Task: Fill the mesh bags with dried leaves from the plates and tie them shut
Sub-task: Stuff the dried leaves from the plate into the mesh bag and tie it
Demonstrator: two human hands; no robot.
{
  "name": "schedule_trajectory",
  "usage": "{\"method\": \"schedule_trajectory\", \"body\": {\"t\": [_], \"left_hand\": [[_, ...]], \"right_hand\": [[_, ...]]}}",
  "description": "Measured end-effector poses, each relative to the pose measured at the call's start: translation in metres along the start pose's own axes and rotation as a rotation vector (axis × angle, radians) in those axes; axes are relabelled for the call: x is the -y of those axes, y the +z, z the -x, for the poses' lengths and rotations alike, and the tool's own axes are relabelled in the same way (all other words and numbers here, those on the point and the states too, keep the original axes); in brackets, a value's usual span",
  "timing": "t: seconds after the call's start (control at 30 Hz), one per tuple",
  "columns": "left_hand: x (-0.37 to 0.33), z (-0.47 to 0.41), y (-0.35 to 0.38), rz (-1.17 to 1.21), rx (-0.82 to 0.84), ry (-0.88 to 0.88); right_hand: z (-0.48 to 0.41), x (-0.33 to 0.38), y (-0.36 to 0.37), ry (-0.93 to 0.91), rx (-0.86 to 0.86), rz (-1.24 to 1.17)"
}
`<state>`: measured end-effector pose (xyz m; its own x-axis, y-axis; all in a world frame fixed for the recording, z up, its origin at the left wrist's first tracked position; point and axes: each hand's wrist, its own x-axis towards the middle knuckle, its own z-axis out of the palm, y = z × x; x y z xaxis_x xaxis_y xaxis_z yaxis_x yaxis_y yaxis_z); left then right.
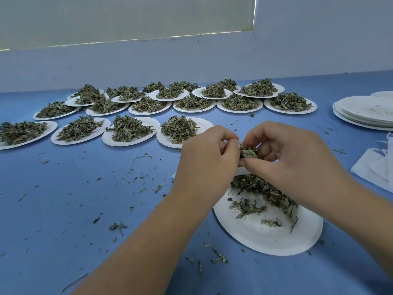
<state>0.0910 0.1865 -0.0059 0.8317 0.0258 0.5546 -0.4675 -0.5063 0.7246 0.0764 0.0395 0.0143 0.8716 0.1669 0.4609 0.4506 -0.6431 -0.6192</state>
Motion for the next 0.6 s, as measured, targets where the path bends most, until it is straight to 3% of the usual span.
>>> {"method": "schedule_trajectory", "body": {"t": [0.23,0.43,0.6], "left_hand": [[-0.0004,0.0003,0.0023,-0.019,0.02,0.012],[-0.0023,0.0003,-0.0003,0.013,0.016,-0.004],[-0.0055,0.0018,0.0008,0.105,0.065,-0.055]], "right_hand": [[-0.001,0.0014,0.0036,-0.05,0.01,0.093],[0.0002,-0.0012,0.0038,0.018,-0.058,-0.15],[0.0011,-0.0016,0.0088,-0.069,-0.071,0.011]]}}
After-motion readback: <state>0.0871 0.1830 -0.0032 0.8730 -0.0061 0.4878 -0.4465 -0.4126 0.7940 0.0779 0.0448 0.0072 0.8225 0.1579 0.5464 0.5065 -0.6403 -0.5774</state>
